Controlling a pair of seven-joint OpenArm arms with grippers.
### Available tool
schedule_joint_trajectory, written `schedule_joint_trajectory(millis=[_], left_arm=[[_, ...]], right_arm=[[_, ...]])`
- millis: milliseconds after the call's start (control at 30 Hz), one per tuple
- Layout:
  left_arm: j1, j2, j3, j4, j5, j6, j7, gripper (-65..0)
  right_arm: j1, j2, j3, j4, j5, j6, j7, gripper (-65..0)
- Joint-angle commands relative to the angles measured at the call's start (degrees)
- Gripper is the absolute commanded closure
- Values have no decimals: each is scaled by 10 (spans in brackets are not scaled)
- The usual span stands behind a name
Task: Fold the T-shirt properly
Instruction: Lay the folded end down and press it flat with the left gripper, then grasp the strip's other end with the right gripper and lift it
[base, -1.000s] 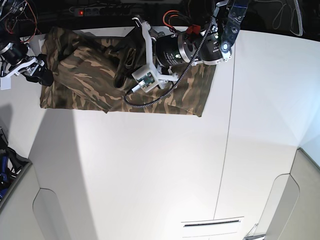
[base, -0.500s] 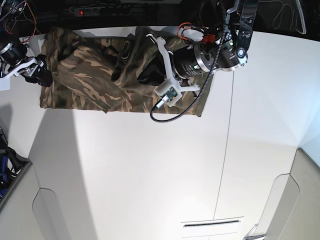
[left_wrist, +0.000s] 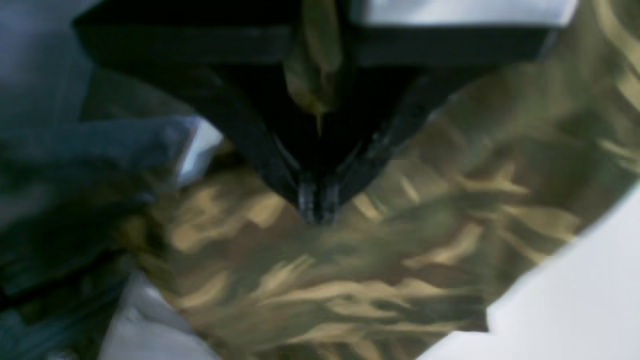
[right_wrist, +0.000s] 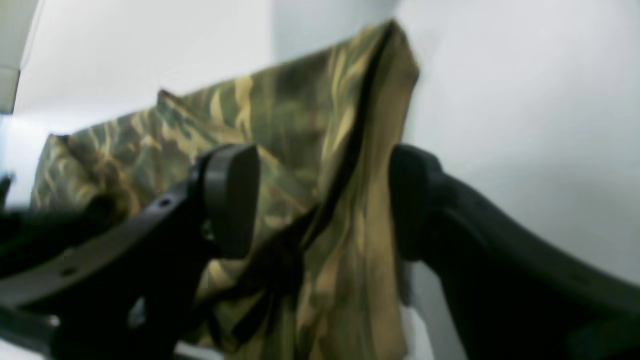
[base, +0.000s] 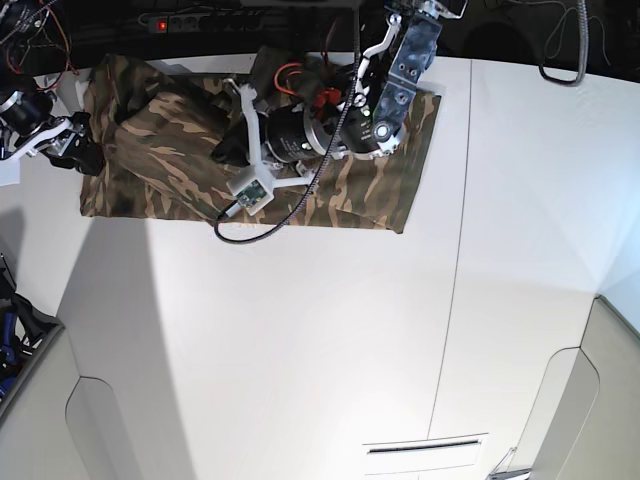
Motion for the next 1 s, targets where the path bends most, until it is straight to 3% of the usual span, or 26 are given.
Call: schedule_joint_trajectory(millis=[0, 200, 367, 533, 767, 967], left_arm=[[-14, 8, 0, 0, -9, -2, -10, 0], [-45, 10, 0, -13, -11, 2, 6, 0], [-49, 10, 0, 5, -40, 7, 51, 0], [-49, 10, 0, 45, -71, 7, 84, 0], [-49, 10, 0, 56, -71, 7, 81, 0], [-49, 10, 0, 56, -71, 7, 81, -121]], right_arm=[[-1, 9, 3, 7, 13, 2, 5, -403], [-4, 10, 3, 7, 9, 2, 0, -403], [-3, 29, 3, 7, -37, 2, 25, -403], [-4, 45, 2, 6, -36, 2, 8, -403], [-3, 46, -38, -50, -18, 2, 7, -403], [-2, 46, -82, -99, 47, 7, 7, -403]])
